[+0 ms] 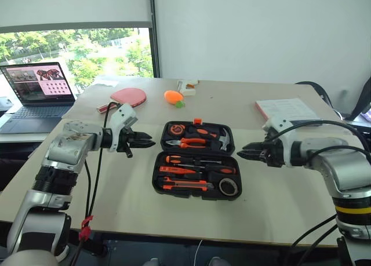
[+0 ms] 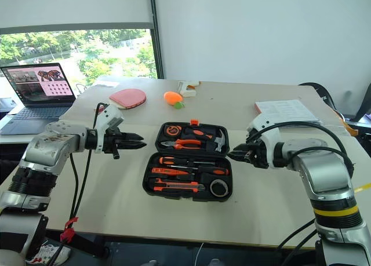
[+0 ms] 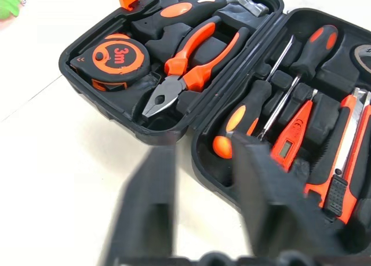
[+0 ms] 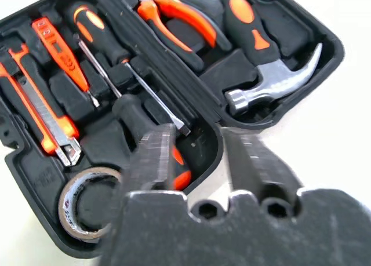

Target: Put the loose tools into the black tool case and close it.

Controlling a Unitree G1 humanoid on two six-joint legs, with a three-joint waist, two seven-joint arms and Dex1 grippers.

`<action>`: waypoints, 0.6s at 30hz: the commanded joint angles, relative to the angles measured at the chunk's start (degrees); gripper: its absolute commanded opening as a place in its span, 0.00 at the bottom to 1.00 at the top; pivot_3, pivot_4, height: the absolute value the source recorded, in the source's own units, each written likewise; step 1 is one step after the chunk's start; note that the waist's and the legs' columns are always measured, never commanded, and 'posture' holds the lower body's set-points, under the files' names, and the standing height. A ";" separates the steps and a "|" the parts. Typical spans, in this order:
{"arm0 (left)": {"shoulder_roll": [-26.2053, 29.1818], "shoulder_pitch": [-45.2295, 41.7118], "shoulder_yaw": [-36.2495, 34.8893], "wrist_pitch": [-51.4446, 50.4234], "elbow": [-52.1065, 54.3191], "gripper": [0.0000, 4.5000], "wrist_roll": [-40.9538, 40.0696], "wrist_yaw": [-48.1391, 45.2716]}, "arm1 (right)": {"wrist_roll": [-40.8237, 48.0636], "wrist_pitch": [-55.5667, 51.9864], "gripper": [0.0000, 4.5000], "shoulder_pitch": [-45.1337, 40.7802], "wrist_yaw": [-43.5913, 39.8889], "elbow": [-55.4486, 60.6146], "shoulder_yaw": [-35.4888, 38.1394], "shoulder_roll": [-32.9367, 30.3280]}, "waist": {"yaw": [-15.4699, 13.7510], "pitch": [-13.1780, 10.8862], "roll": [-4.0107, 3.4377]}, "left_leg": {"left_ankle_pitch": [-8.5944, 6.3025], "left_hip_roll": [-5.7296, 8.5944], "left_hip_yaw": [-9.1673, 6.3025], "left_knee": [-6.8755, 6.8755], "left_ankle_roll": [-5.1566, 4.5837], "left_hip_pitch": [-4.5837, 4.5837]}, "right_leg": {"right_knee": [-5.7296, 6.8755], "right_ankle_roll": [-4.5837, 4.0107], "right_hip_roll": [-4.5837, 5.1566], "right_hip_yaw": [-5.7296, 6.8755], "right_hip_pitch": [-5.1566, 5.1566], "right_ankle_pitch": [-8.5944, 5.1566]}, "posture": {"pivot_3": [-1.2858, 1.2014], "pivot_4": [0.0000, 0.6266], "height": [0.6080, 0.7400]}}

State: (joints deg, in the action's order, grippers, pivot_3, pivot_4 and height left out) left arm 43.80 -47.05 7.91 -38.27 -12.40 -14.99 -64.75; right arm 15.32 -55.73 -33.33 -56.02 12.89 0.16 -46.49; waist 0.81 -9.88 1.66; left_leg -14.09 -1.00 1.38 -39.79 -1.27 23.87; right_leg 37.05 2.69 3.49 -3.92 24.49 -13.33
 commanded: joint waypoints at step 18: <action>-4.45 3.61 9.62 4.31 -0.53 0.00 9.62 -0.37 | -6.83 17.47 0.01 2.42 1.52 -8.66 -9.89 1.97 | 0.03 0.00 0.01 | 0.01 0.00 0.06 -0.05 0.01 -0.02 | 0.03 0.01 -0.01 -0.02 -0.02 0.01 | 0.52 0.24 0.98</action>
State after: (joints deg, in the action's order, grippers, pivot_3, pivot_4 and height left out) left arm 39.90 -43.58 17.88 -33.83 -15.51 -4.52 -63.87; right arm 7.91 -39.57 -29.54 -53.90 2.37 -10.01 -45.20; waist 0.84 -9.88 1.66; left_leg -14.08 -1.00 1.44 -39.84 -1.26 23.85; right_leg 37.08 2.70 3.48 -3.94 24.48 -13.32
